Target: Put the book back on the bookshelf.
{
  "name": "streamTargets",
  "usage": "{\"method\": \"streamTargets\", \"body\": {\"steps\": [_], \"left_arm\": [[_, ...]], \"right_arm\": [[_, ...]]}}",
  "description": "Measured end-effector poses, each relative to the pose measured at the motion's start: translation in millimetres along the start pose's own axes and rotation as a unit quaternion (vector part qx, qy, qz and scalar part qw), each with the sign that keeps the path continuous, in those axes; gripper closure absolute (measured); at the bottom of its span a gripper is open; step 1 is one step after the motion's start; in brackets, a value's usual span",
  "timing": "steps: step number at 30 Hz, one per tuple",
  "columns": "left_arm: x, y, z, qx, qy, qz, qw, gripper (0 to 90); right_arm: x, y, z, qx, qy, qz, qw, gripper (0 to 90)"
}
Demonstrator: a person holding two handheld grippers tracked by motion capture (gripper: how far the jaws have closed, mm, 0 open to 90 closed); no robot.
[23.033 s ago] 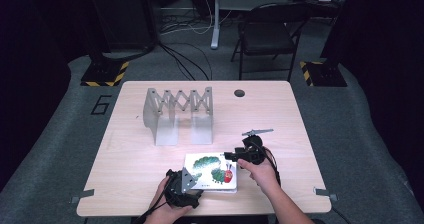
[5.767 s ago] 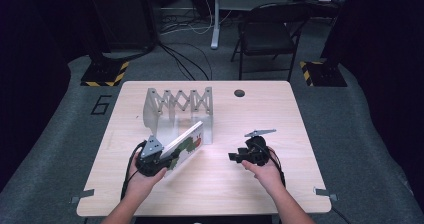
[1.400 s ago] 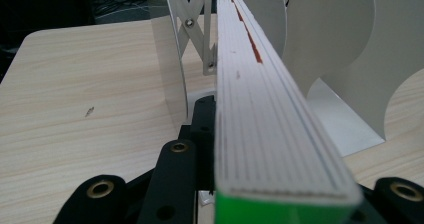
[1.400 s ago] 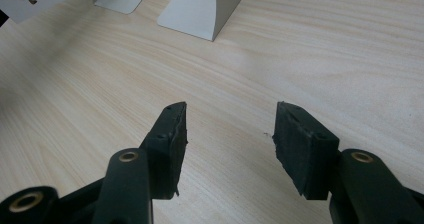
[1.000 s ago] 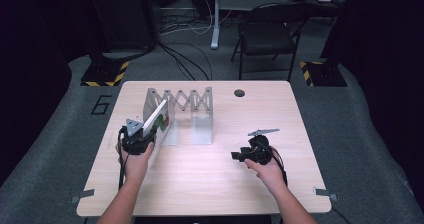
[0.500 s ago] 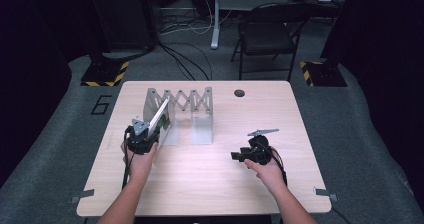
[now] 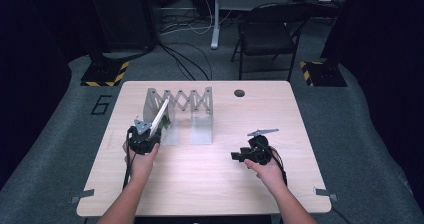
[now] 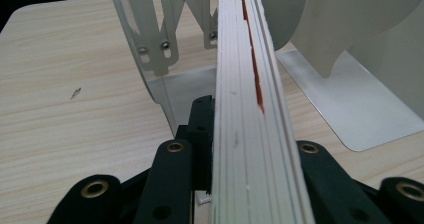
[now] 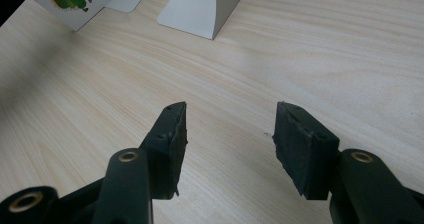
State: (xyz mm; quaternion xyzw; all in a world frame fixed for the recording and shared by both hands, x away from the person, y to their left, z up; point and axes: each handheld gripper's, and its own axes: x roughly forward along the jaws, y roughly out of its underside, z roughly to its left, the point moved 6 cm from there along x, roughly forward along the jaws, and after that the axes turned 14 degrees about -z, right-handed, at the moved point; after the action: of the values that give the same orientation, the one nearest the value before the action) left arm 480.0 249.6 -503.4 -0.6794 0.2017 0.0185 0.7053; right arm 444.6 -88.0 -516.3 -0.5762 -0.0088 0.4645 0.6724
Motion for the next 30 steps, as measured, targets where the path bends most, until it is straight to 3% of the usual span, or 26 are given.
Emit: {"method": "streamTargets", "body": {"steps": [13, 22, 30], "left_arm": [[-4.5, -3.1, 3.4, -0.003, 0.005, -0.003, 1.0, 66.4], [-22.7, -17.7, 2.9, -0.005, 0.01, -0.028, 0.9995, 58.6], [-36.3, -25.1, 1.2, -0.012, 0.026, -0.034, 0.999, 50.7]], "right_arm": [[0.7, 0.0, 0.0, -0.004, -0.001, -0.002, 1.0, 46.7], [-0.2, -0.2, -0.1, -0.001, 0.001, -0.002, 1.0, 46.7], [0.3, 0.3, -0.7, 0.006, 0.003, 0.002, 1.0, 46.5]]}}
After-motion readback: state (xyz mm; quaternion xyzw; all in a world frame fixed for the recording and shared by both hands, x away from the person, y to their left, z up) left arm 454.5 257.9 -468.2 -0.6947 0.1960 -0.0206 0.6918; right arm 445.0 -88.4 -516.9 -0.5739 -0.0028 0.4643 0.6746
